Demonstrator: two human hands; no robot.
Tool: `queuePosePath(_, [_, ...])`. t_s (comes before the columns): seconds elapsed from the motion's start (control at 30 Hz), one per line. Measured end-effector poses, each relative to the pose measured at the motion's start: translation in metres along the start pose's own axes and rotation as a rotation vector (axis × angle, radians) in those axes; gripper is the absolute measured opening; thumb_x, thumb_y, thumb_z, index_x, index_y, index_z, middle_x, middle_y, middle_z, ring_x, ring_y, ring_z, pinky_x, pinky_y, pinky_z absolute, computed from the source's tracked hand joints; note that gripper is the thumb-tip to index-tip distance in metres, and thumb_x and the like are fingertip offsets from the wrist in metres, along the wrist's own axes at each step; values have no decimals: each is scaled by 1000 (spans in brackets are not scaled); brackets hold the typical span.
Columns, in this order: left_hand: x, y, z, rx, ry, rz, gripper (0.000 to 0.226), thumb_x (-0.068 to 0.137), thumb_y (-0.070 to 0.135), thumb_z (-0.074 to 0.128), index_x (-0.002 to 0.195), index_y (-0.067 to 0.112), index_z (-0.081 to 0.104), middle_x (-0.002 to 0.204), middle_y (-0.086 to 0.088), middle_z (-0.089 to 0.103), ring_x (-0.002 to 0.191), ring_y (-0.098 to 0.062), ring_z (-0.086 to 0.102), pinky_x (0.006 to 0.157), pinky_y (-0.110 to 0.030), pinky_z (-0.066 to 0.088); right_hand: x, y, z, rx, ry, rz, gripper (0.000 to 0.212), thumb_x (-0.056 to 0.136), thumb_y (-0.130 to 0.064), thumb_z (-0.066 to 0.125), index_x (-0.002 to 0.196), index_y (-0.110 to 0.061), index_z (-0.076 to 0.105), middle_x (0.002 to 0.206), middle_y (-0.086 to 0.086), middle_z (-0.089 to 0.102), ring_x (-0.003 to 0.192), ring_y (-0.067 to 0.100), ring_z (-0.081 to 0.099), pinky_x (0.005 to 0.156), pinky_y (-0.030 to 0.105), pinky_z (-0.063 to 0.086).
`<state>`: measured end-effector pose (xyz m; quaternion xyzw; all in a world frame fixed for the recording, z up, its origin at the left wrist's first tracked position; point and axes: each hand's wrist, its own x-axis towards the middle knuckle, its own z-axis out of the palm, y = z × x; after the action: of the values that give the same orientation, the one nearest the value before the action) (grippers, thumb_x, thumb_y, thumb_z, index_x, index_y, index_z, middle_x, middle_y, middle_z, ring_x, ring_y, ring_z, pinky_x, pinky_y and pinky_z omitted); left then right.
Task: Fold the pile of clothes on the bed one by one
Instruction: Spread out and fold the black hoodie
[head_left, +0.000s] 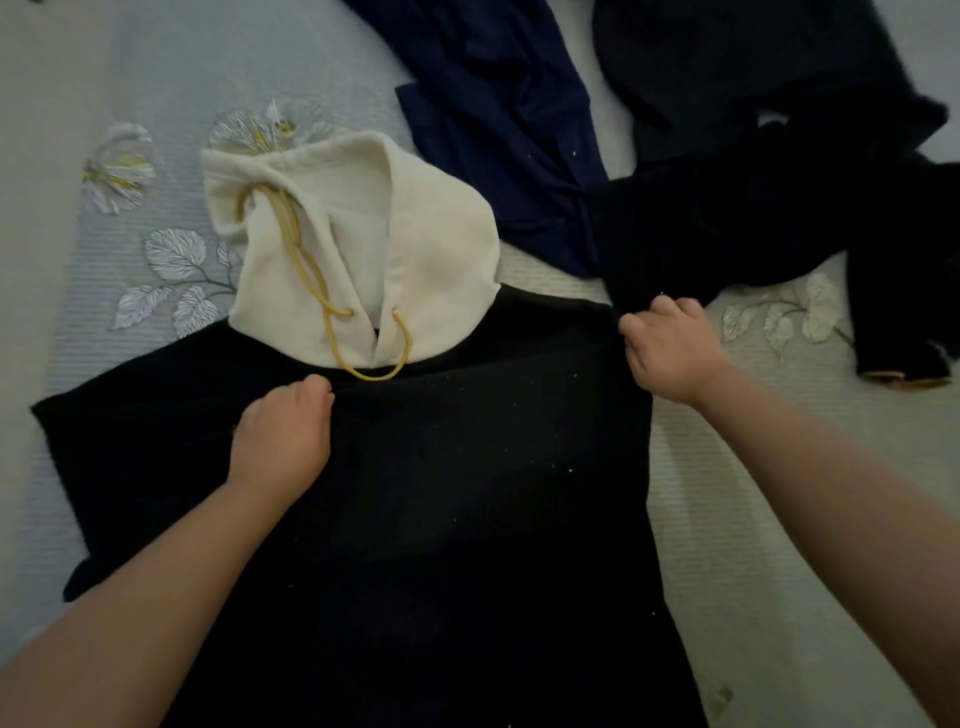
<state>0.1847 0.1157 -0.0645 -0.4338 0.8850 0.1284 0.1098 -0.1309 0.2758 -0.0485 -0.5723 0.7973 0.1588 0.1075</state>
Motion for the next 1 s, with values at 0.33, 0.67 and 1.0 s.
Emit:
queuePosePath(0.33, [2,-6,7,65,121,184,48,78,27,35,97,-8,63,78,-27,59,66,-41,58,59,-48,47,1,-16,34,144,203,222,22,85,-6,44,86,10,58,87,30,59,89,43,54,76,49,40])
queuePosePath(0.67, [-71,-68,23,0,-26,-183,69,84,45,28,141,6,31,150,-18,21,141,-32,9,109,-55,0,-57,-136,30,321,133,148,54,88,-43,41,135,-16,44,147,17,31,136,39,25,106,59,5])
queuePosePath(1.0, [-65,-73,18,-114,63,-101,62,87,43,35,130,0,47,142,-25,36,134,-40,27,104,-62,9,-39,-135,10,288,198,62,49,86,-36,38,111,-3,64,122,23,57,114,40,53,98,57,33])
